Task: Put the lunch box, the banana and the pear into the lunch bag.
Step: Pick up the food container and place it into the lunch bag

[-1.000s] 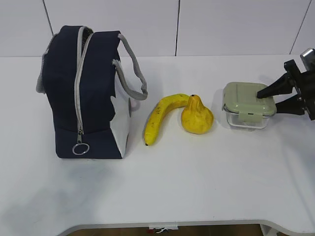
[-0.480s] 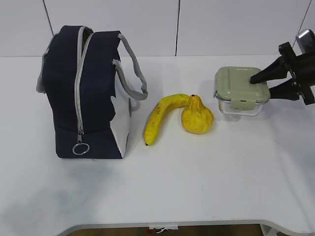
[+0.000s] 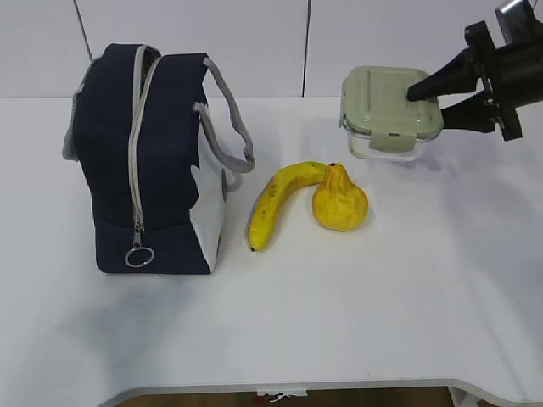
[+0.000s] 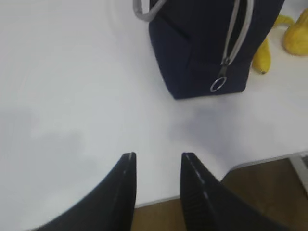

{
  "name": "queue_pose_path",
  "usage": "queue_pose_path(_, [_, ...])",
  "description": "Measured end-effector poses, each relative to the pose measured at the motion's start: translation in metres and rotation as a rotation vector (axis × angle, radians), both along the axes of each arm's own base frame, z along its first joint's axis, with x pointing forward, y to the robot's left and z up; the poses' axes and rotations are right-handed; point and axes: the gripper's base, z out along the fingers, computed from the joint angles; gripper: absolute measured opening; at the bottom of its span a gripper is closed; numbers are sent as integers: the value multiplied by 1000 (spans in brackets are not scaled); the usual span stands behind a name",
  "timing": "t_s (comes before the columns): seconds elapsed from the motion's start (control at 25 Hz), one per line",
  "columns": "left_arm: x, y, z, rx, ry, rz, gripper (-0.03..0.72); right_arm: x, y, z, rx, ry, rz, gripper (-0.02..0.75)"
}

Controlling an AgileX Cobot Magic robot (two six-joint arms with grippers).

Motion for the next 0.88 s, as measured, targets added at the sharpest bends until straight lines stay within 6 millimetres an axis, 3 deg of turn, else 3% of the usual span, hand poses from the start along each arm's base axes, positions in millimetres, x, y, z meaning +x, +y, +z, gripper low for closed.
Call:
queue_pose_path(0.36, [50,-19,41,-221,48,-62,262,3,50,49,53,-147,102,379])
queue_pose_path(0.6, [104,-23,50,-245,163,-44,330,3,86,76,70,-233,200,379])
queue_pose_path(0.88, [178,-28,54,-251,275,-19,410,-5,122,82,122,-241,275,379])
